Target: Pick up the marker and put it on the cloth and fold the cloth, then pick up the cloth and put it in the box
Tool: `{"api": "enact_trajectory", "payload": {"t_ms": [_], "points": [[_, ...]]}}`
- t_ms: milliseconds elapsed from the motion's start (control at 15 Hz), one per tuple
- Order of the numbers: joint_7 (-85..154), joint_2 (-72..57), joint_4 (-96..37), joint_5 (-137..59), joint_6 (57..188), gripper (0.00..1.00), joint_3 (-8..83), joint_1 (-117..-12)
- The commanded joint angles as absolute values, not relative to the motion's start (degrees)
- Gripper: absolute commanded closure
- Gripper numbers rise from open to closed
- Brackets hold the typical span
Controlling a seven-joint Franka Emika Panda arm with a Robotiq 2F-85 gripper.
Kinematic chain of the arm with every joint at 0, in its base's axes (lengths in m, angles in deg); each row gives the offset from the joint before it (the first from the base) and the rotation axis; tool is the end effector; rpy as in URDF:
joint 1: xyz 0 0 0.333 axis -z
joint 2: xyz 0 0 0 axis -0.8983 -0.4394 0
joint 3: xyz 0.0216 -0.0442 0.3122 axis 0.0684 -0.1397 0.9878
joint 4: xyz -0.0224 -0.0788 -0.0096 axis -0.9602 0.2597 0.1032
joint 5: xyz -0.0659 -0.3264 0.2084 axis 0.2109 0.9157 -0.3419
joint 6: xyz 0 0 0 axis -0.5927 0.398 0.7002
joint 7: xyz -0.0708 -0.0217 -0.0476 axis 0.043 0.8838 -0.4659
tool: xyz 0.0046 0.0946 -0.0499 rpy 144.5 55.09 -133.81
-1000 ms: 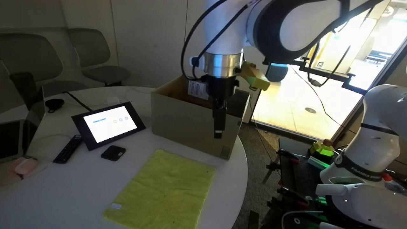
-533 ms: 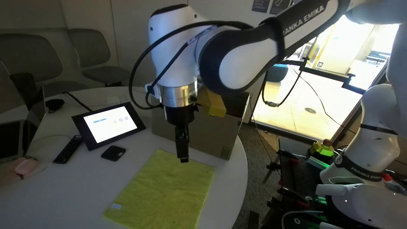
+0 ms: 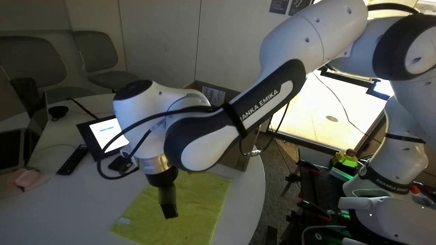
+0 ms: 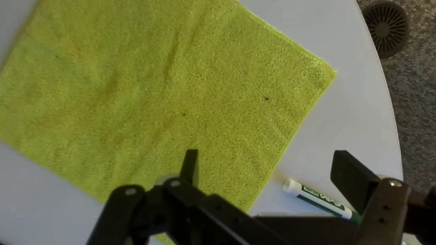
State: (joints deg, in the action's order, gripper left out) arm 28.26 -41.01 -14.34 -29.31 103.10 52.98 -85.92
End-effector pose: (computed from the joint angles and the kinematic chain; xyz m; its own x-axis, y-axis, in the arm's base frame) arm 0.6192 0.3591 0.1896 0.7659 0.6127 -0.1950 0.6272 -0.7787 0.0169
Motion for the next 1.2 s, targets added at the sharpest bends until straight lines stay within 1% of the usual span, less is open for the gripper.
{"api": "enact_trajectory", "payload": {"t_ms": [0,400,733,1133], "points": [[23.38,-49.55,-2.61,-28.71,101.34,0.0,52.89,-89.03],[11.4,-57.05,5.94,-27.21,102.68,0.0,53.85,-93.25],[1.5,-60.95,10.61,-24.38,104.56,0.0,53.78,-96.61],[-7.33,-65.22,15.35,-24.65,108.29,0.0,54.19,-98.3]]}}
